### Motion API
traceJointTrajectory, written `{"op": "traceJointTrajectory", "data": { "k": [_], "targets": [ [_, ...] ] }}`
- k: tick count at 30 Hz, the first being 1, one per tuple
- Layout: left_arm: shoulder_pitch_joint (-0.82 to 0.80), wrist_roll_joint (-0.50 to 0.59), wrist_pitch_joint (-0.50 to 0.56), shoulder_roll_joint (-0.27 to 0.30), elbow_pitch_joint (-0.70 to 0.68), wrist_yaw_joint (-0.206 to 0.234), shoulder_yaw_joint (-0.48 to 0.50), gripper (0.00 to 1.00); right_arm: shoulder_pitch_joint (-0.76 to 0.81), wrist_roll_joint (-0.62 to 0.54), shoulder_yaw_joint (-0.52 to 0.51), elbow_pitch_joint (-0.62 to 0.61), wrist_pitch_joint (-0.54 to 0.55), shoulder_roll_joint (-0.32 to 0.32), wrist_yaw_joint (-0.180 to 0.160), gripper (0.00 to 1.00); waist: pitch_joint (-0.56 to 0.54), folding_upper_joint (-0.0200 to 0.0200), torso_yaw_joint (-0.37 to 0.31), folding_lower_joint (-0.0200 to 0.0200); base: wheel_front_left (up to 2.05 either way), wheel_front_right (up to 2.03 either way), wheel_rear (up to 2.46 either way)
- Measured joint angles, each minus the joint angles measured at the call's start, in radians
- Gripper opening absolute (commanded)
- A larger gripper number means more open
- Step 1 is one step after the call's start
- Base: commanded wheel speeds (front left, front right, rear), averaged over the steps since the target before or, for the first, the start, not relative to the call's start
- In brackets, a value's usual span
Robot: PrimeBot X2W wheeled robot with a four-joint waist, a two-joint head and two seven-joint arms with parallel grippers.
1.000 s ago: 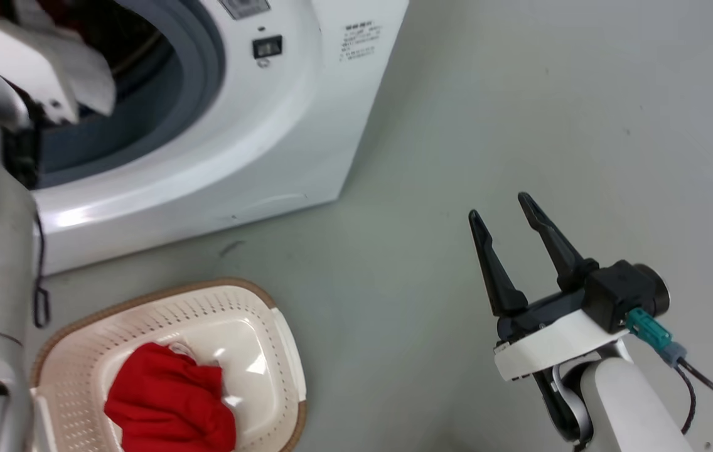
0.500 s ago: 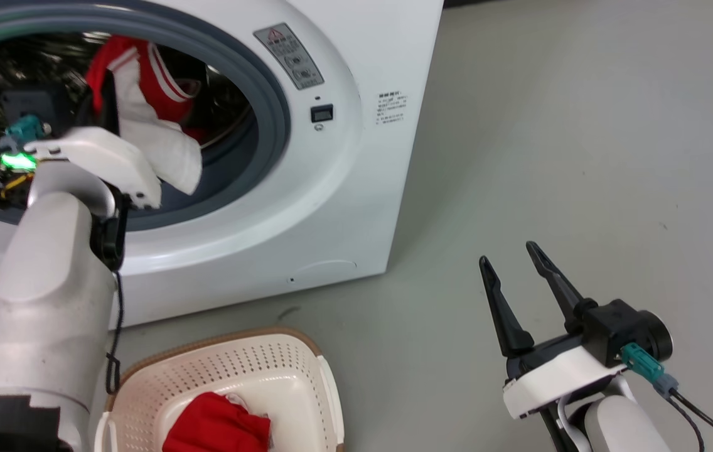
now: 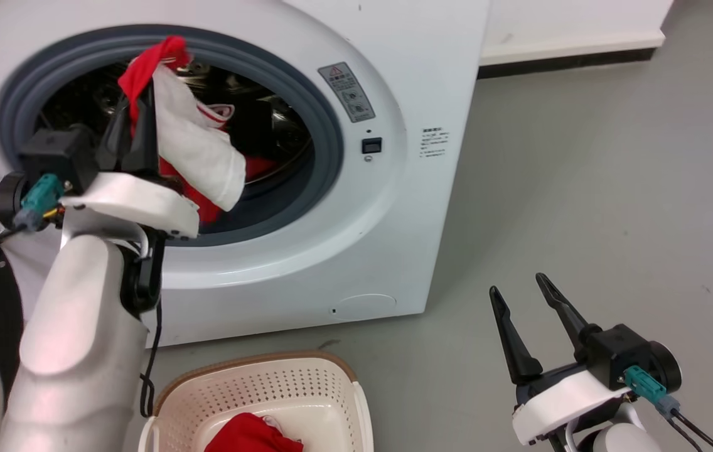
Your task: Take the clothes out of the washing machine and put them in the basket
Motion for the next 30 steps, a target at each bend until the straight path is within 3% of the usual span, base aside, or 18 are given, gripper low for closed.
{"op": "traceJointTrajectory", "data": {
  "k": [12,17,21,25,30],
  "targets": [
    [0.266,-0.001,0.074,-0.001,-0.578,0.097,0.000,0.00,0.025,-0.015,-0.012,-0.037,0.030,0.000,0.000,1.00,-0.029,0.0000,0.067,0.0001,0.00,0.00,0.00],
    [0.419,-0.009,0.120,-0.017,-0.714,0.132,-0.028,0.00,0.032,-0.017,-0.009,-0.046,0.037,0.000,0.000,1.00,-0.029,0.0000,0.080,0.0001,0.00,0.00,0.00],
    [0.556,-0.031,0.148,-0.040,-0.695,0.155,-0.053,0.00,0.034,-0.020,-0.009,-0.056,0.040,0.000,0.000,1.00,-0.019,0.0000,0.086,0.0001,0.00,0.00,0.00],
    [0.654,-0.051,0.138,-0.072,-0.570,0.166,-0.081,0.00,0.034,-0.020,-0.007,-0.059,0.040,0.000,0.000,1.00,0.002,0.0000,0.092,0.0001,0.00,0.00,0.00],
    [0.677,-0.091,0.091,-0.125,-0.352,0.123,-0.118,0.00,0.022,-0.024,-0.003,-0.062,0.040,0.000,0.000,1.00,0.040,0.0000,0.101,0.0001,0.00,0.00,0.00]
  ]
}}
